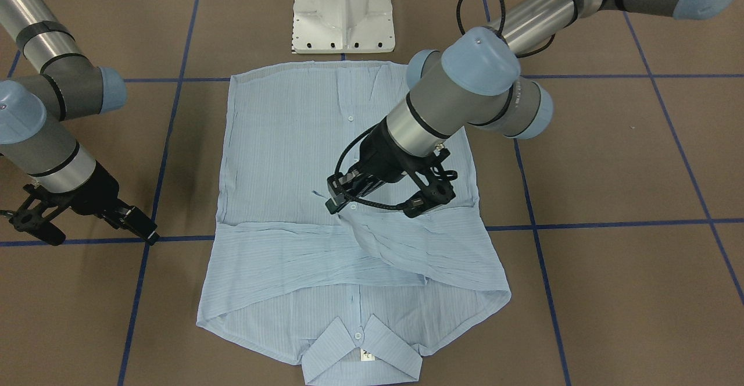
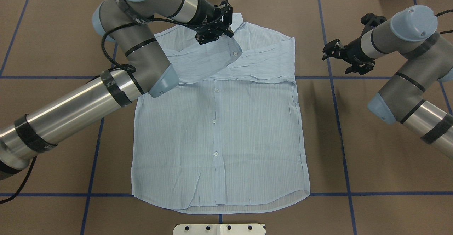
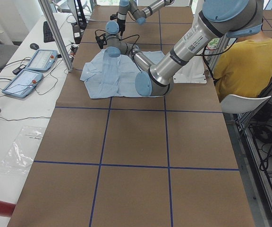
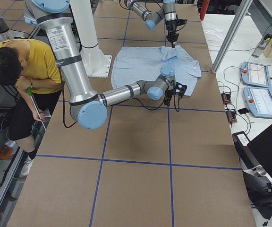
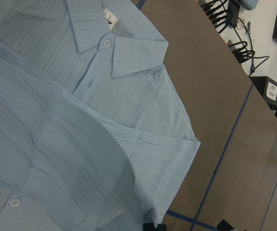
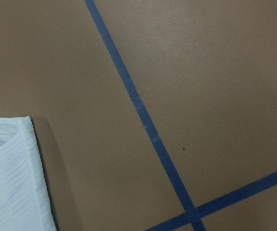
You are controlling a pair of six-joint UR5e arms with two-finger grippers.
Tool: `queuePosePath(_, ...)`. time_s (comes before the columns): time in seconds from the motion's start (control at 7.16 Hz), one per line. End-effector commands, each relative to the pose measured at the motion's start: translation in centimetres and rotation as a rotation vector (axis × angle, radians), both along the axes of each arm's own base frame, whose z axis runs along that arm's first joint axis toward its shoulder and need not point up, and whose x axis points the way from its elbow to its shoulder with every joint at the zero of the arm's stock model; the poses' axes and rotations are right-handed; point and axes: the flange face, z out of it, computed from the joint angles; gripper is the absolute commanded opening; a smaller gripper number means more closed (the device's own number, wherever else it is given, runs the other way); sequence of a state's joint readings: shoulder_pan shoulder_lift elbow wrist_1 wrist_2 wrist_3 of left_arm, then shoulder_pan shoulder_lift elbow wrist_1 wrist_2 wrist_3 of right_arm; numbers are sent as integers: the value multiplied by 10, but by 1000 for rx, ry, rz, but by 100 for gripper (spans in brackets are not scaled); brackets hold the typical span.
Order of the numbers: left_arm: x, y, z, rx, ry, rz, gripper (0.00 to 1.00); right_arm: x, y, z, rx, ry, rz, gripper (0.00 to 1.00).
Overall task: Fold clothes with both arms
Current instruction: 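Fold the sleeve with the left gripper across the shirt while the right gripper moves down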
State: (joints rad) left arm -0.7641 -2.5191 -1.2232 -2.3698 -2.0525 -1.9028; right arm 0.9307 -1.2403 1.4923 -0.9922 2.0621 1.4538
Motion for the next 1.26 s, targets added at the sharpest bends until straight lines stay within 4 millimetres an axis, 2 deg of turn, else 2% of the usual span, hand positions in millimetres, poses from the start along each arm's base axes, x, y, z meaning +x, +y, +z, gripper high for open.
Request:
queuePosePath(0.0,33,16,-2,6,-12,-11,0,3,4,7,-4,5,-3,100)
queuePosePath(0.14,43,25,-6,20,-7,-30,9,4,5,13,-3,12,-8,100)
queuePosePath(0.28,54,37,-11,30,4,-15,52,7,9,22,8,25,-27,100)
queuePosePath(0.42,55,44,-18,44,14,-7,67,6,9,20,11,24,-29,100)
queuePosePath(0.56,34,62,-23,61,46,-3,100,7,13,6,21,3,-22,100)
queuePosePath(0.7,5,87,0,84,64,0,100,-1,21,-12,8,-30,-10,100)
queuePosePath(0.84,-21,108,22,98,73,1,100,-36,44,-39,-17,-75,-16,100)
queuePosePath(0.98,-42,125,43,109,74,5,100,-64,73,-64,11,-105,-62,100)
queuePosePath(1.12,-66,144,47,141,116,-1,100,-83,108,-89,53,-129,-102,100)
